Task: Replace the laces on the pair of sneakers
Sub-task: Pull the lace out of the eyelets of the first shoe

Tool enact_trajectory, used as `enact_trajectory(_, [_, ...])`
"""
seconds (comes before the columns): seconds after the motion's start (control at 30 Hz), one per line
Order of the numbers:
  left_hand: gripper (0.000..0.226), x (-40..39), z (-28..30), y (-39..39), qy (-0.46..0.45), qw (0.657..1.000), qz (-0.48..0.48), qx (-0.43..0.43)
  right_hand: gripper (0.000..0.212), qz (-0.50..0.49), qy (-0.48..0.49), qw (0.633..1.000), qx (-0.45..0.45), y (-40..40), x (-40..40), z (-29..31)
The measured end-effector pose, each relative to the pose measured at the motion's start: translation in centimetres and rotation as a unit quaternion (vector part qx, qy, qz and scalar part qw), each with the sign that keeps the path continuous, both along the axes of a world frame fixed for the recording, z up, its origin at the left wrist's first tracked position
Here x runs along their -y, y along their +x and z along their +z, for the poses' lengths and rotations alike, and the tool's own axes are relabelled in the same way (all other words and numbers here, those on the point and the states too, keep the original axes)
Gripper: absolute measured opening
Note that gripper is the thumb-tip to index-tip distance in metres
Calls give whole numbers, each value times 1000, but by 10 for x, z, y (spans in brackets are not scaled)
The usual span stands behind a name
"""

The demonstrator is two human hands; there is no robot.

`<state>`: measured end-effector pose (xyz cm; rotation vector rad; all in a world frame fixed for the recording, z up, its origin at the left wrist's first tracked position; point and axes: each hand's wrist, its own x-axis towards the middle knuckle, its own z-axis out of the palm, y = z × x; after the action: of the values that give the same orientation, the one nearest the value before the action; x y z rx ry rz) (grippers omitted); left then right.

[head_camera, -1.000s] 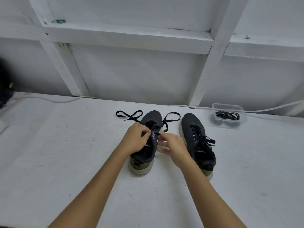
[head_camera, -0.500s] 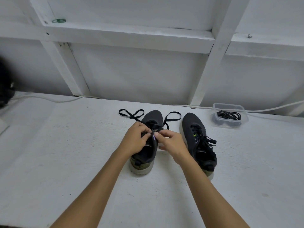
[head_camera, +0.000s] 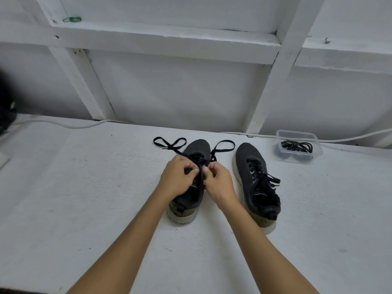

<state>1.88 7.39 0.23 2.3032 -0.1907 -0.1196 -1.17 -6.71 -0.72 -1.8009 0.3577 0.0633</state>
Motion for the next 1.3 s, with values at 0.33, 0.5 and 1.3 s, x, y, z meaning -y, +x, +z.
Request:
enact_trajectory(0.33, [9, -1, 4, -1, -24, 1000, 18, 3, 18, -25, 48, 998, -40, 3, 1, 9])
enact_trajectory(0.5, [12, -16, 9, -8, -133, 984, 96, -69, 19, -57, 99, 991, -74, 2, 7, 18])
enact_trajectory(1.3, [13, -7, 0, -6, -115, 986, 105, -52, 31, 109, -137, 982, -69, -13, 15, 44])
